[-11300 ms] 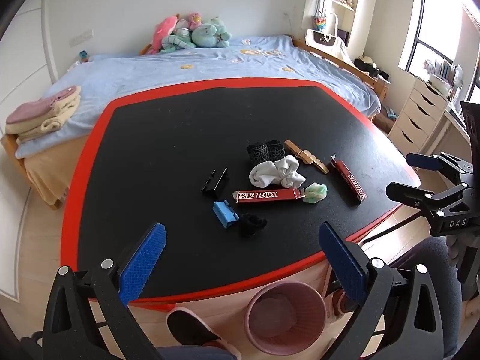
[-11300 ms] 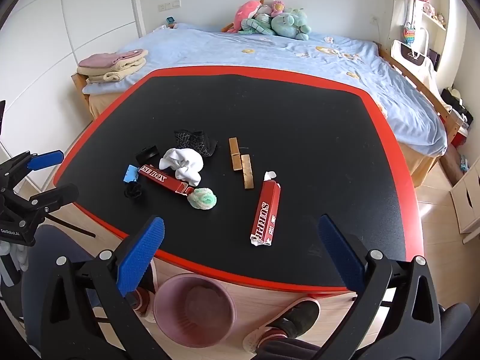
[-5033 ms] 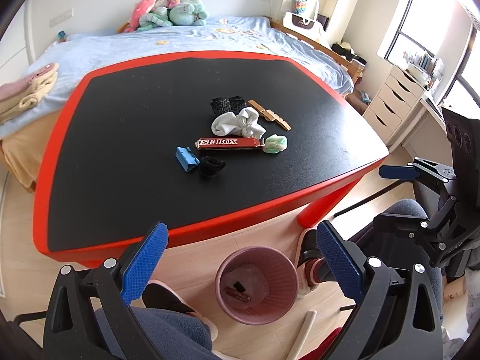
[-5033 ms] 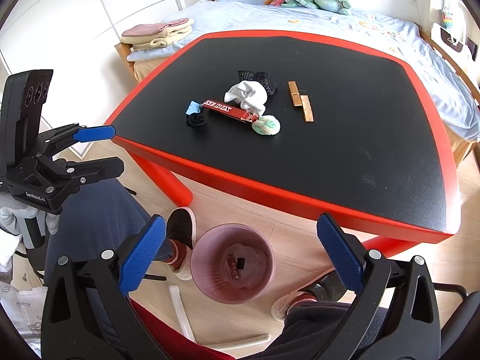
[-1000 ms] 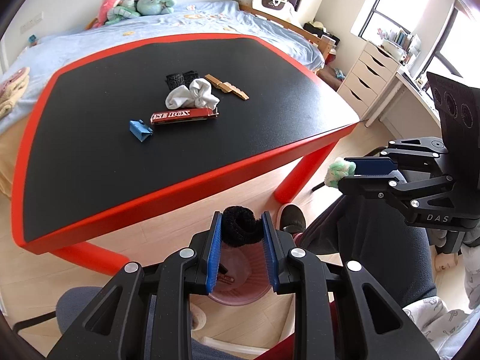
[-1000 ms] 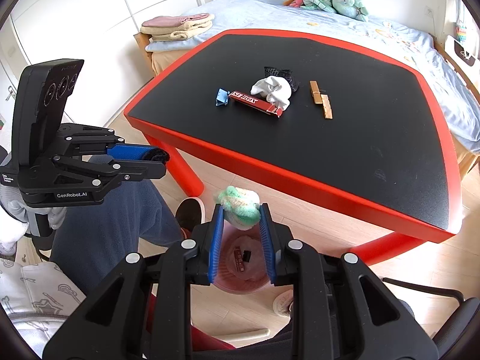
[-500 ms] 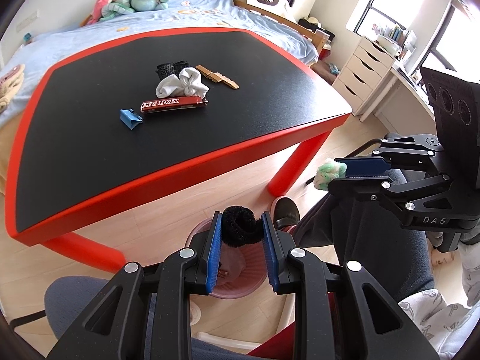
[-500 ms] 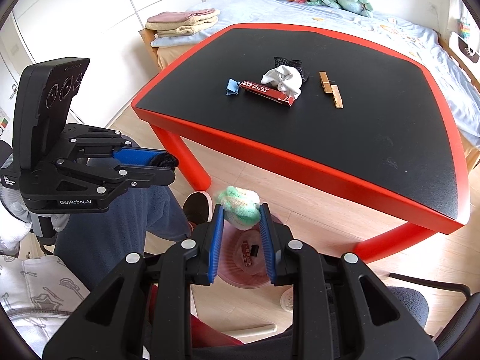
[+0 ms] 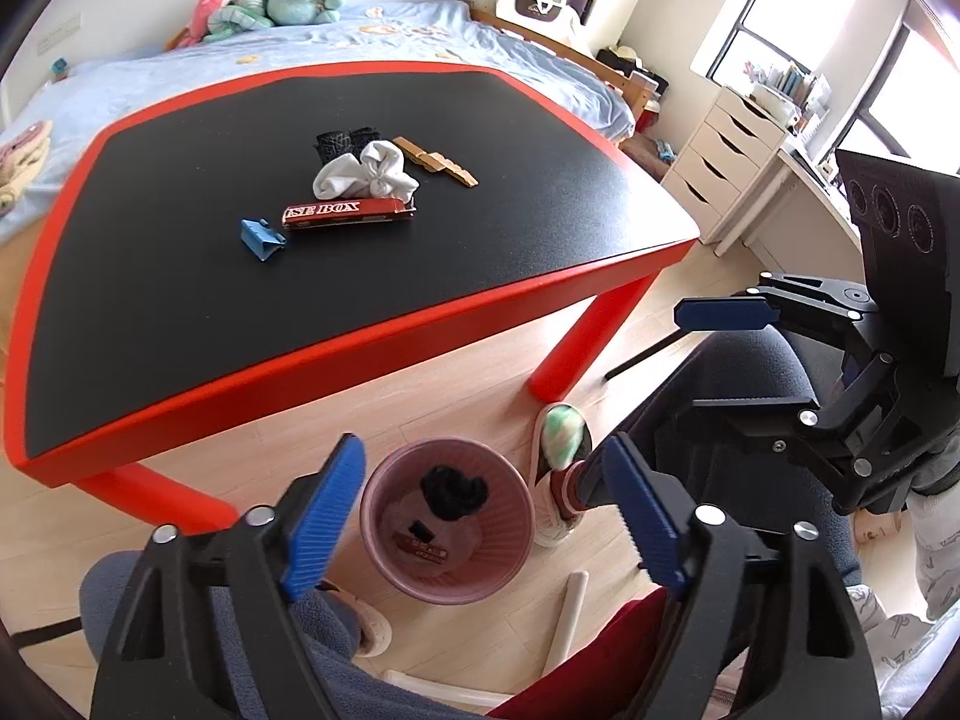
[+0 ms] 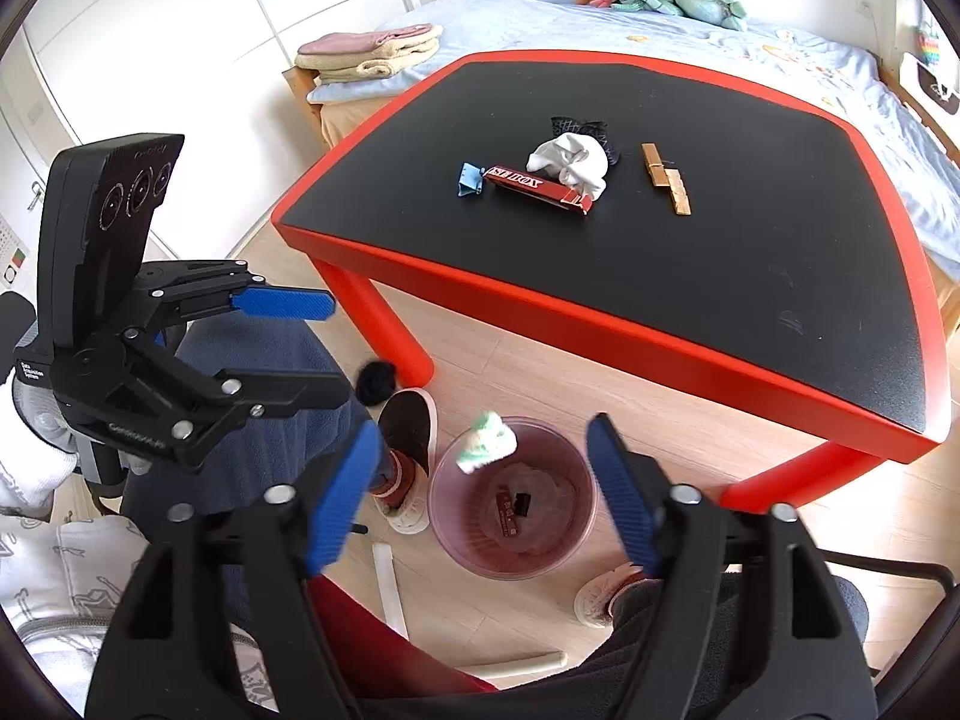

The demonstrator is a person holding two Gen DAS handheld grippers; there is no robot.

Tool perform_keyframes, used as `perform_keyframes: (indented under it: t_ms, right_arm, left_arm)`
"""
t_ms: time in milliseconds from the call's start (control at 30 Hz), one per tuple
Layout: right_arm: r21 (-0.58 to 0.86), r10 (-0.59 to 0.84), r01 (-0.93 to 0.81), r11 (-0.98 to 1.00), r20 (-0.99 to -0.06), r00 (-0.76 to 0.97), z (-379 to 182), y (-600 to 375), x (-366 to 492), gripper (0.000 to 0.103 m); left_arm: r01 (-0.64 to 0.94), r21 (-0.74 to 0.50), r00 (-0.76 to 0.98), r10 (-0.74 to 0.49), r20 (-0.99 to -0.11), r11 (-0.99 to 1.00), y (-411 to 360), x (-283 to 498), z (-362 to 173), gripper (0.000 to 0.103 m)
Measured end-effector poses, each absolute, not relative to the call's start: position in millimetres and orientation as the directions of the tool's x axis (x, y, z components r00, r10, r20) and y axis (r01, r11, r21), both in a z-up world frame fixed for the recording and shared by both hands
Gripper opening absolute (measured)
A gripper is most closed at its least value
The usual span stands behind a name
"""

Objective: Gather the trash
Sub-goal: 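Open both tools to drop the cloth and ball into the wastebasket, then move both open tools back over the table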

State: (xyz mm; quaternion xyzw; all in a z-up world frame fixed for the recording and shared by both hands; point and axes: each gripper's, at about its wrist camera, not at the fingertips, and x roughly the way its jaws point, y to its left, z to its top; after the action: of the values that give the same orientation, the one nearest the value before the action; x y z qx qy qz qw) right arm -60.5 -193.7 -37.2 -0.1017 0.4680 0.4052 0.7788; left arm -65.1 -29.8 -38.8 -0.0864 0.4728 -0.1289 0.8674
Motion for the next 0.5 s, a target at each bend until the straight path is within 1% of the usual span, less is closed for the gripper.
perform_keyframes:
  t_ms: [33, 67, 167, 500]
  right_arm:
    - [0.216, 0.530, -0.717, 0.663, -0.812, 0.245, -37, -195, -59, 0.092]
    - [0.214, 0.526, -0.709, 0.672, -0.812, 0.254, -37, -196, -58, 0.094]
    - [0.209, 0.513, -0.694, 0.689, -0.817, 0.263, -39, -198, -55, 0.097]
    - [0.204, 0.496, -0.680, 0.704, -0.827, 0.265, -43, -198, -53, 0.099]
  left_arm:
    - [0.132, -0.270, 0.527, -0.298, -0.796, 0.954, -28, -65, -38, 0.090]
    - [0.122, -0.267, 0.531, -0.290, -0.796, 0.956, -26, -65, -38, 0.090]
    - [0.102, -0.260, 0.540, -0.273, -0.797, 0.960, -22, -64, -37, 0.095]
    - [0.059, -0.253, 0.542, -0.244, -0.804, 0.966, -14, -63, -38, 0.095]
